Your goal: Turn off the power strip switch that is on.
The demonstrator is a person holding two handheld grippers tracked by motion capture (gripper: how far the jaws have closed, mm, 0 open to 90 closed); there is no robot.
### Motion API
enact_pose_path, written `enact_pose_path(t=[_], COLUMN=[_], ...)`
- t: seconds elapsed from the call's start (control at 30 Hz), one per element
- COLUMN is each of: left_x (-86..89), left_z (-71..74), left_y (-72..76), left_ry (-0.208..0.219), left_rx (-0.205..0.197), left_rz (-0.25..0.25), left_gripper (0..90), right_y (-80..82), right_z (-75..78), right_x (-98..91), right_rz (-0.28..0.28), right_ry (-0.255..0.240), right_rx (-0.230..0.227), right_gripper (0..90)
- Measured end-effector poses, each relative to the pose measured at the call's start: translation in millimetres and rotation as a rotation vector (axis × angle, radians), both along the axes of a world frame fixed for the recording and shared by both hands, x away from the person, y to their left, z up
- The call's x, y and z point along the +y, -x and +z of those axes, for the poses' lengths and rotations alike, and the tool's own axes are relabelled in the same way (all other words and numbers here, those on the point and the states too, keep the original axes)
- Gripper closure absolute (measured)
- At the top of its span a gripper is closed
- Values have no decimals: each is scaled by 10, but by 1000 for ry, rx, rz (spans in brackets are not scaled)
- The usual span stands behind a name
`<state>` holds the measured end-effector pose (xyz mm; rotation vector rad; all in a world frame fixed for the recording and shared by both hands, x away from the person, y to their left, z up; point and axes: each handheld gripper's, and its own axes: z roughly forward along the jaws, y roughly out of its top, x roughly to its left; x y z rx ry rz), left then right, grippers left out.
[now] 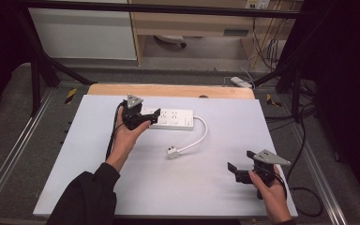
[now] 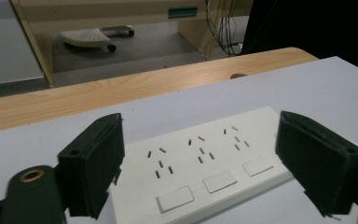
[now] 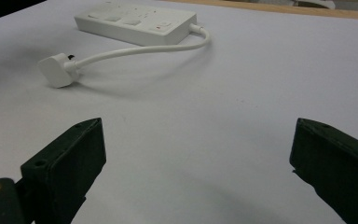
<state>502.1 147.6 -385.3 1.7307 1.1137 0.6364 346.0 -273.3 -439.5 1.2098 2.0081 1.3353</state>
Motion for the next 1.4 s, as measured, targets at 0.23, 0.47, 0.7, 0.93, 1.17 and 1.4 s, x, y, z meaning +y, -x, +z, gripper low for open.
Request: enact_pose_path(t=[0.23, 0.47, 0.7, 0.93, 1.17, 1.4], left_x=[15, 8, 33, 71, 75, 125], left_z=[-57, -96, -142, -185, -240, -346], left_y=[-50, -76, -113, -128, -130, -154], left_ry=[-13, -18, -6, -6, -31, -42], left_rx=[10, 20, 33, 39, 33, 66], left_rz=[7, 6, 12, 3, -42, -18], left_gripper=[247, 385, 510, 688, 894, 900], right_y=[-4, -3, -3, -3, 2, 1], right_z=[-3, -2, 0, 0, 3, 3], right_x=[-4, 1, -1, -3, -4, -3], right_rz=[-2, 2, 1, 1, -1, 0], right_ry=[-3, -3, -3, -5, -12, -14], right_rx=[0, 2, 1, 0, -2, -2], right_gripper=[40, 40, 40, 40, 41, 41])
